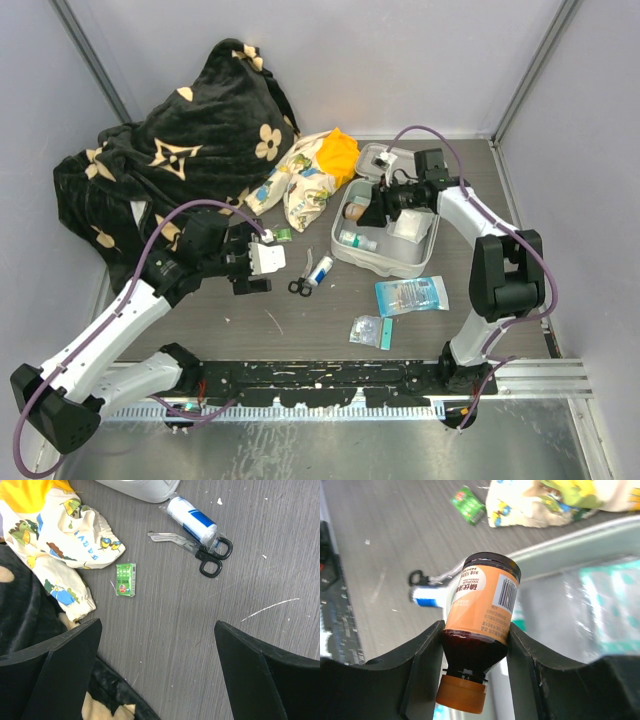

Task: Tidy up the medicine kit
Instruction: Place the pill bottle in the medicine box.

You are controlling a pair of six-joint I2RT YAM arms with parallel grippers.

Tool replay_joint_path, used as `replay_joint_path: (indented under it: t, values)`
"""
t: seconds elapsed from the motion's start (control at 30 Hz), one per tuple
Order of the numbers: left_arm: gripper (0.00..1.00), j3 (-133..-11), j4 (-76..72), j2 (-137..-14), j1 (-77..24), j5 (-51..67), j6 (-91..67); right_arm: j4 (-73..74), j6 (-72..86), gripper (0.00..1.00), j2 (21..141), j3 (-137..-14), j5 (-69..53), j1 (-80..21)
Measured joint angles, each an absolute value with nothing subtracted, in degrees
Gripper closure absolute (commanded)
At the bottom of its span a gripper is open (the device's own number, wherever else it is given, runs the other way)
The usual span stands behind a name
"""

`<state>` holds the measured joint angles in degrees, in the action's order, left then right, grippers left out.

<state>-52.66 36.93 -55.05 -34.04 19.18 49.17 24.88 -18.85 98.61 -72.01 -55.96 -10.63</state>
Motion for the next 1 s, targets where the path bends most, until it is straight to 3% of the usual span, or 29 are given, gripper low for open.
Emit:
replay_joint_path:
  t: [0.37,1.0]
  values:
    - [0.02,-52.12,36.64,-54.5,-33.93,19.25,48.8,29.21,-36.03,0.74,99.66,-72.01,-48.21,-7.44]
    - [0.02,-51.53,36.49,-54.48,-33.61,19.31,48.82,23.11,-39.55,0.72,107.96,-72.73,-42.15,-11.31]
